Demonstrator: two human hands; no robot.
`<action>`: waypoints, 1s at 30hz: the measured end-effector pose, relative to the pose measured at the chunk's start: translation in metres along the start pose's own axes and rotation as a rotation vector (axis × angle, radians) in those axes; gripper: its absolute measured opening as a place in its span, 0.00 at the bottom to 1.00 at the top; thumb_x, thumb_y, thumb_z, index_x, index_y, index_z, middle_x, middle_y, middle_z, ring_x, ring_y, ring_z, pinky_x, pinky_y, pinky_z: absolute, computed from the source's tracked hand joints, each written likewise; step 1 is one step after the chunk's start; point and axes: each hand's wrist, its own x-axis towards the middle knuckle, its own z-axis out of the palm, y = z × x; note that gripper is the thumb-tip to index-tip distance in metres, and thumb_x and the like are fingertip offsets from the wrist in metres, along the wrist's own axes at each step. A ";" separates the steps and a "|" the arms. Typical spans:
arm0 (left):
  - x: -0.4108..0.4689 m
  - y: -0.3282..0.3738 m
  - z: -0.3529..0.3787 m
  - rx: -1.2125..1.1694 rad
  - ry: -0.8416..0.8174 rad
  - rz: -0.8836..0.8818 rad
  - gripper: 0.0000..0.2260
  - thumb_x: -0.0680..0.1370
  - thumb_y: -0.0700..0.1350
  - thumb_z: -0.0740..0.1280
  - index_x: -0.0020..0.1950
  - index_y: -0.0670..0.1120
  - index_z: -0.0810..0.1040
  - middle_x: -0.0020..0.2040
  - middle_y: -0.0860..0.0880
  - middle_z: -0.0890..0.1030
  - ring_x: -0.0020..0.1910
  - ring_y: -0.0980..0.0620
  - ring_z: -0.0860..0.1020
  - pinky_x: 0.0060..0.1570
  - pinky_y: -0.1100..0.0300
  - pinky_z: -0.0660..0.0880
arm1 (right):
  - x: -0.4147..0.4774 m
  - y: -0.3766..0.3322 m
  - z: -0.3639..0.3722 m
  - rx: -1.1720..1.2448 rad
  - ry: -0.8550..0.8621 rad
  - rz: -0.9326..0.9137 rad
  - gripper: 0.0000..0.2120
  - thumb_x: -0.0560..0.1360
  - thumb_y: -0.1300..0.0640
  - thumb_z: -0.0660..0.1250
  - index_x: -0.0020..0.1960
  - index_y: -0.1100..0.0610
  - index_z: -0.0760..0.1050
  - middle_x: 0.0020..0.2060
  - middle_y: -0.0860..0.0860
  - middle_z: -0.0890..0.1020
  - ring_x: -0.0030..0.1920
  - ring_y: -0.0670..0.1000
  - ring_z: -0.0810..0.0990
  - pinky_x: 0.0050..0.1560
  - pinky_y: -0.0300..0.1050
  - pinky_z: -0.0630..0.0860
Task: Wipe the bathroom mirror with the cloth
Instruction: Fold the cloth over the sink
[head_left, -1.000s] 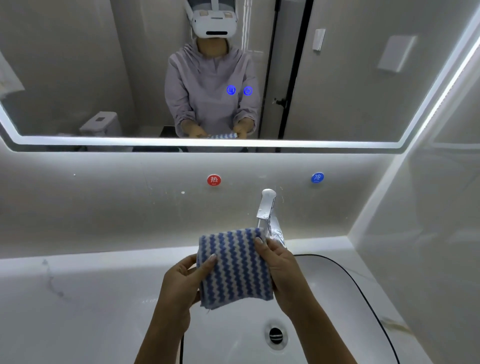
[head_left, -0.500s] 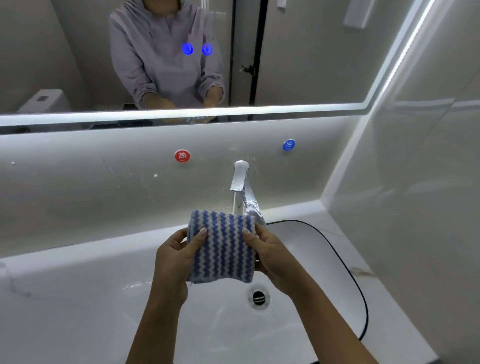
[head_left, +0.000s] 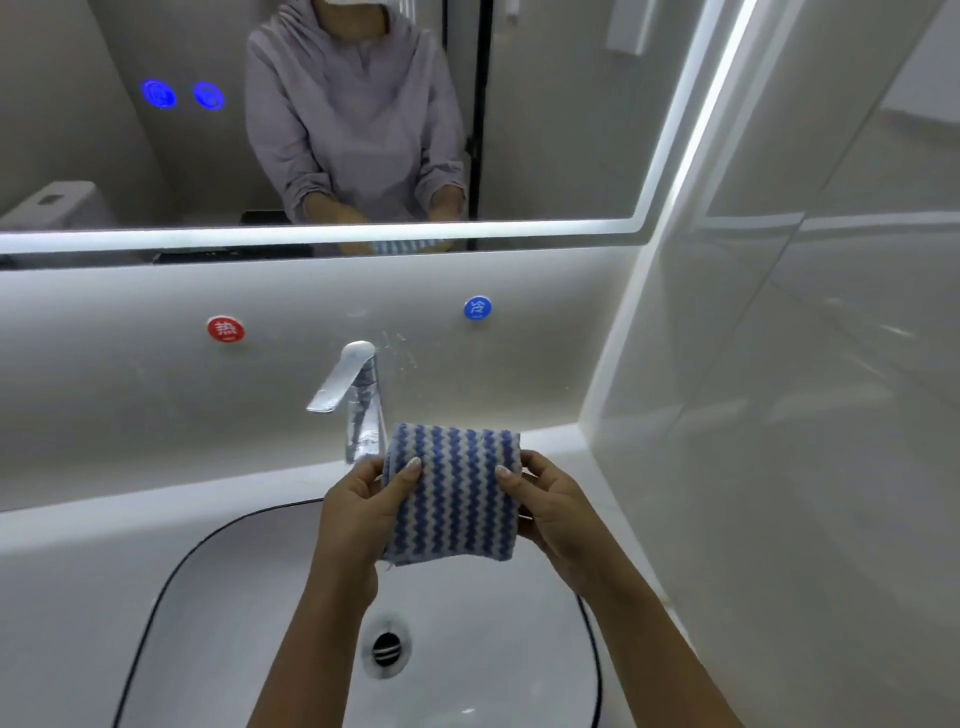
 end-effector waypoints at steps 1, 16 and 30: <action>0.003 -0.004 0.016 0.009 0.003 0.008 0.07 0.72 0.46 0.72 0.49 0.48 0.81 0.42 0.50 0.86 0.41 0.50 0.84 0.35 0.58 0.78 | 0.005 -0.002 -0.017 -0.003 -0.001 -0.002 0.11 0.79 0.58 0.63 0.61 0.58 0.73 0.53 0.53 0.83 0.52 0.53 0.82 0.52 0.46 0.79; 0.068 -0.068 0.168 0.079 -0.004 -0.064 0.02 0.75 0.45 0.70 0.45 0.47 0.79 0.41 0.50 0.85 0.39 0.52 0.84 0.36 0.59 0.79 | 0.083 -0.006 -0.154 -0.164 0.331 -0.066 0.06 0.79 0.59 0.64 0.52 0.50 0.77 0.47 0.43 0.83 0.47 0.44 0.82 0.45 0.38 0.77; 0.160 -0.147 0.211 0.482 0.102 -0.123 0.08 0.78 0.46 0.65 0.52 0.42 0.77 0.46 0.45 0.80 0.45 0.45 0.80 0.48 0.50 0.78 | 0.172 0.068 -0.196 -0.295 0.485 0.111 0.07 0.78 0.60 0.62 0.45 0.49 0.75 0.37 0.41 0.80 0.36 0.40 0.79 0.31 0.31 0.73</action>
